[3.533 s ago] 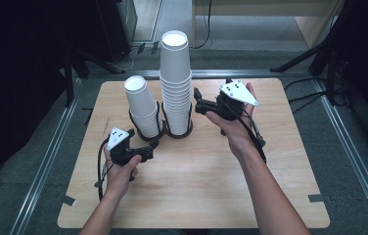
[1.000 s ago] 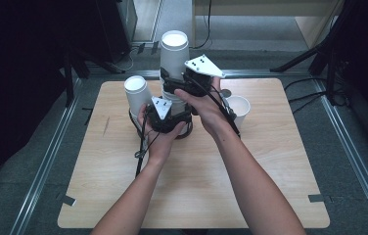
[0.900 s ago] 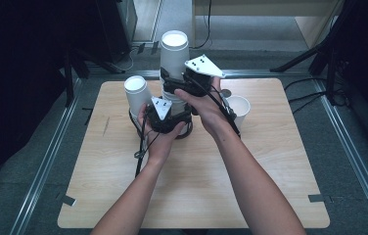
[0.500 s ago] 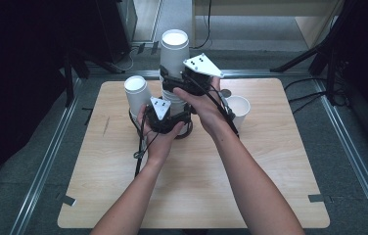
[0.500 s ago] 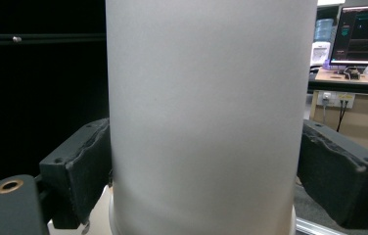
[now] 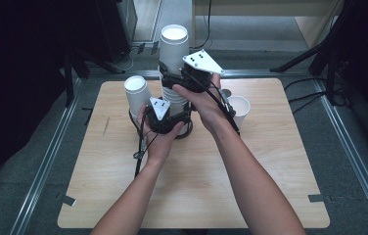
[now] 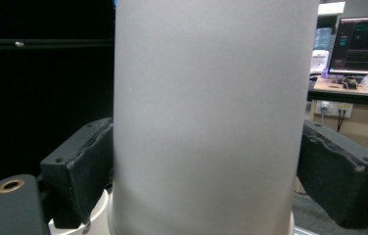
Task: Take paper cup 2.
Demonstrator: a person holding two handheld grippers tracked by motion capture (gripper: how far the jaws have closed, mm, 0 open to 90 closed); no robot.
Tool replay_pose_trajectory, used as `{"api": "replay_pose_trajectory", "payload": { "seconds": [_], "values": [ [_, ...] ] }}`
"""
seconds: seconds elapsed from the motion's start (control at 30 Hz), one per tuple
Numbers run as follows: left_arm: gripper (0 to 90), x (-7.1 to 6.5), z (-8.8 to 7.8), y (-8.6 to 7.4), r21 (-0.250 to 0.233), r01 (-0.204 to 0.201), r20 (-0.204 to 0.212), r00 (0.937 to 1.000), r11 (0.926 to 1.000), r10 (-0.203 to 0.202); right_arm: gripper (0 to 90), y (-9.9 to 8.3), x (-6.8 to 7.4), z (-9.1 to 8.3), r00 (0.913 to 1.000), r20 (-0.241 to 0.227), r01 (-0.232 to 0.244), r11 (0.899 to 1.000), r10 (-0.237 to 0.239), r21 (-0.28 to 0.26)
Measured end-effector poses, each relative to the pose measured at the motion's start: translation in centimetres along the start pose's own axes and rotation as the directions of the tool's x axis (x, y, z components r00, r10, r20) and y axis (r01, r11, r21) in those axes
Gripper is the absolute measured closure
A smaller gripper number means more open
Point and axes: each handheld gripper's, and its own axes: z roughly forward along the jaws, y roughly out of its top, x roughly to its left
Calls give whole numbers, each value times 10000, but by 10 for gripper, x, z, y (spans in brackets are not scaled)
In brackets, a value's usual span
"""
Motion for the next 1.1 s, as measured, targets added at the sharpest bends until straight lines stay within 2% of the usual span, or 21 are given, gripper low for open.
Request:
{"api": "replay_pose_trajectory", "payload": {
  "seconds": [0.43,0.77,1.1],
  "values": [
    [95,0,-1,0,15,-20,12,10000,10000,20,131,9,2,0,9999,104,58,9997,-55,-244],
    [102,2,-2,0,6,-12,111,9999,10000,12,145,19,3,-4,9994,203,294,9959,-278,-850],
    [104,3,-3,0,16,-18,163,9999,10000,18,150,13,4,-4,9986,332,434,9962,-410,-761]
  ]
}}
